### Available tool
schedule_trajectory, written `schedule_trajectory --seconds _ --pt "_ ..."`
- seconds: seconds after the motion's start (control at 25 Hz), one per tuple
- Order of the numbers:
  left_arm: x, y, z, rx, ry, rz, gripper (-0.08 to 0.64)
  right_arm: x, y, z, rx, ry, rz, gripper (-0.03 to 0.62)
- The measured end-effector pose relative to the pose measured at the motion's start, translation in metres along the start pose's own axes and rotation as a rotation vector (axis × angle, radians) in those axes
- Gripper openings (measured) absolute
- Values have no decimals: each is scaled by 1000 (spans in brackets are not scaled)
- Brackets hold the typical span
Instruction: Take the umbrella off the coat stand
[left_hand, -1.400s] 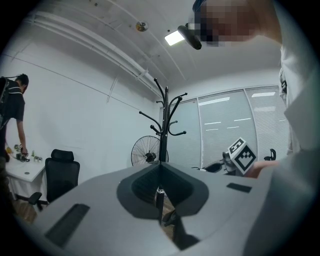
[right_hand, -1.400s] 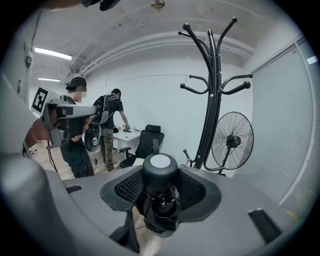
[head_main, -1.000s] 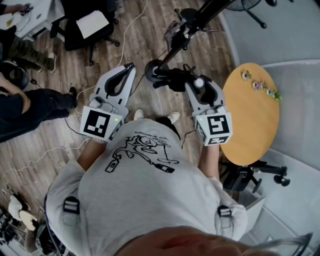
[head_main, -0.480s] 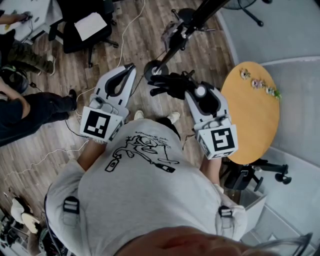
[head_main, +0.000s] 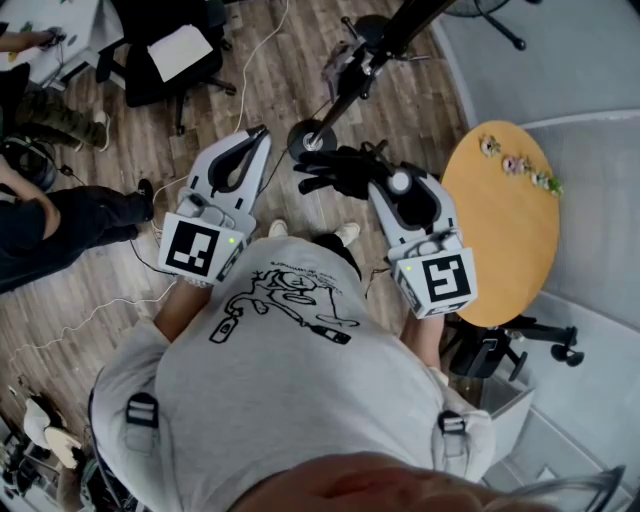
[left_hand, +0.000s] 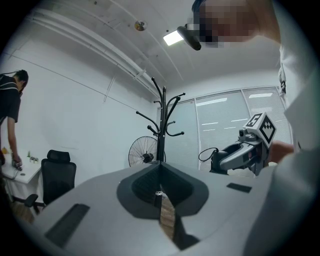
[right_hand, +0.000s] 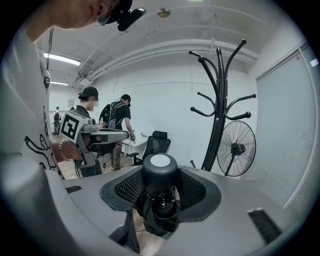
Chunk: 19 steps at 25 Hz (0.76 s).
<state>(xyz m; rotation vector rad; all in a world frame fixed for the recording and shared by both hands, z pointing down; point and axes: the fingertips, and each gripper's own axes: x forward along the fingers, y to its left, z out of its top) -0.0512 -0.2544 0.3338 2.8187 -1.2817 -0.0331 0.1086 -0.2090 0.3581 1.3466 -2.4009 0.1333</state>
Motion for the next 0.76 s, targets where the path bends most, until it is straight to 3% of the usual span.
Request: schedule_trajectory --seconds 0.76 --pt "-3 -6 1 -2 -11 1 8 -4 -3 -4 -11 -6 -4 216"
